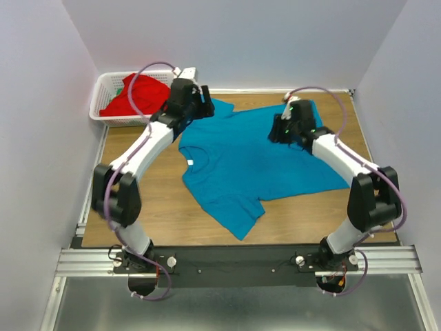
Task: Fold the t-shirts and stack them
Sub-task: Flatten the tshirt out
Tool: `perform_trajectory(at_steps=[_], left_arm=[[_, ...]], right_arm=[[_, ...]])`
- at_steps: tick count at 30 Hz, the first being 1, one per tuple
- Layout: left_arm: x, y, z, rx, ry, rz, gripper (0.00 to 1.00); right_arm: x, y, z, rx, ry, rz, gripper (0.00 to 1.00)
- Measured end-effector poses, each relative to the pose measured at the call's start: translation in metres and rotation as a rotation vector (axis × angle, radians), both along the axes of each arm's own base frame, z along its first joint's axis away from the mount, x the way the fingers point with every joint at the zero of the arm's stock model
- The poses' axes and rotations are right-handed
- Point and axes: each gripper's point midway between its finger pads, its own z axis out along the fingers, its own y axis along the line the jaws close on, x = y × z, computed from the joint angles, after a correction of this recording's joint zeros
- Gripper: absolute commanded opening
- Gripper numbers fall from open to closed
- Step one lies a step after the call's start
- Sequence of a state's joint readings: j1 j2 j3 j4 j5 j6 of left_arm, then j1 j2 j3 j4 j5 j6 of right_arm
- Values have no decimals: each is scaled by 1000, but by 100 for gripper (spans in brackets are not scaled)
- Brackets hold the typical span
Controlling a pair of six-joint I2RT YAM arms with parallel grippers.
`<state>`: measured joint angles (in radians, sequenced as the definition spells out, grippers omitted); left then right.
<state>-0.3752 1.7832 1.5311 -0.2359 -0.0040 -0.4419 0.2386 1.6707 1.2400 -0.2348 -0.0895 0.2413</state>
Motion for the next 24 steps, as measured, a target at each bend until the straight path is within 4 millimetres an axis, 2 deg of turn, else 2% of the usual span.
perform_trajectory(at_steps=[2, 3, 5, 7, 9, 12, 18, 24], left_arm=[[-20, 13, 30, -14, -69, 20, 75], [-34, 22, 43, -18, -106, 35, 75], [-60, 40, 60, -19, -158, 65, 76], [-83, 57, 73, -14, -213, 98, 76], [-104, 75, 76, 0, -249, 134, 76], [-136, 101, 60, 41, -268, 190, 76], [-171, 140, 25, 127, -261, 299, 77], [-182, 162, 17, 162, -281, 385, 77]], right_arm=[[-40, 38, -8, -10, 47, 104, 44], [-61, 49, -18, -20, 92, 139, 43], [-108, 91, -25, -33, 144, 268, 43], [-144, 120, -35, -48, 197, 363, 42], [-175, 144, -44, -70, 239, 447, 42], [-216, 173, -61, -123, 312, 554, 42], [-252, 207, -98, -247, 403, 664, 43], [-268, 222, -123, -324, 481, 706, 43]])
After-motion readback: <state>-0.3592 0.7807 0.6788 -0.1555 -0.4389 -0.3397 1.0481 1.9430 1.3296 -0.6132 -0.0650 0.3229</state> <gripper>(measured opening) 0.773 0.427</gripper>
